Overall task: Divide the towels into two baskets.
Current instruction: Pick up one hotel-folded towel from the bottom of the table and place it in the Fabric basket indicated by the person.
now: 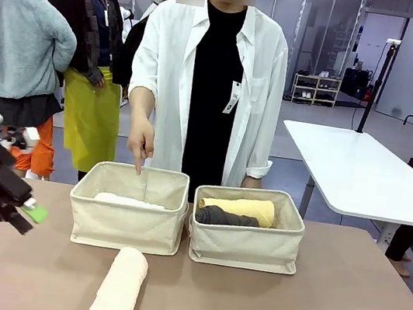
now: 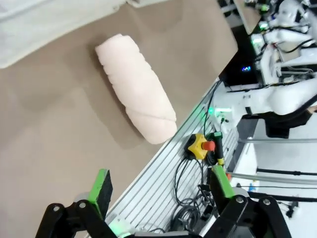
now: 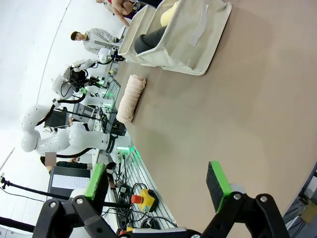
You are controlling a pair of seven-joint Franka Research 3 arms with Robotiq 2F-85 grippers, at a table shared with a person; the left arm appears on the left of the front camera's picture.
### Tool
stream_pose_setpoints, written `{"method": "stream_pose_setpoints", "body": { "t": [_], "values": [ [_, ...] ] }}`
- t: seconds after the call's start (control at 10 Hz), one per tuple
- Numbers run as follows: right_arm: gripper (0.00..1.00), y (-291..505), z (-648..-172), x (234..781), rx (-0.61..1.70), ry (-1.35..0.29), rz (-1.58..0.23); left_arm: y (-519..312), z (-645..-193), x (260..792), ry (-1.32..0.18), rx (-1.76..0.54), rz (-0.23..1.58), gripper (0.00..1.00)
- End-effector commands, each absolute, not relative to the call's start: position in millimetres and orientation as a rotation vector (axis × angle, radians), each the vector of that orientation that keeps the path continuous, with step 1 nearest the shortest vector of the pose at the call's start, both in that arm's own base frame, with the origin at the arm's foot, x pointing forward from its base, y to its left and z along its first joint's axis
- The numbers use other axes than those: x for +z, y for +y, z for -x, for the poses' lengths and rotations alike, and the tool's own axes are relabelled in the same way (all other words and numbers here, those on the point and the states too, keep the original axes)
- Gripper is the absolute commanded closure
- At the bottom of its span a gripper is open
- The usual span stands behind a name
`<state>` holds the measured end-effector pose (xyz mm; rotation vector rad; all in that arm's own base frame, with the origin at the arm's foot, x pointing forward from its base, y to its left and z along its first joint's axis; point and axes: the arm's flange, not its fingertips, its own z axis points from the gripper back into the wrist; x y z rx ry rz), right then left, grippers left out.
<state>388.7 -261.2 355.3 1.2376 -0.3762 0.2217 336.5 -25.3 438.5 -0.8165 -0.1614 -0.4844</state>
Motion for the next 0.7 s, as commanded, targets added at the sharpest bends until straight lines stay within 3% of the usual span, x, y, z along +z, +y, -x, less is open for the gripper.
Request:
{"method": "stream_pose_setpoints", "body": {
  "t": [0.0,0.6],
  "values": [
    [0.0,-258.0,-383.3,357.9,0.22,-0.365,-1.226,-52.1,-336.0,425.9,-0.157,-0.445,0.737,0.0],
    [0.0,-258.0,-383.3,357.9,0.22,-0.365,-1.226,-129.8,-327.7,360.8,-0.185,-0.312,0.556,0.0]
  ]
}}
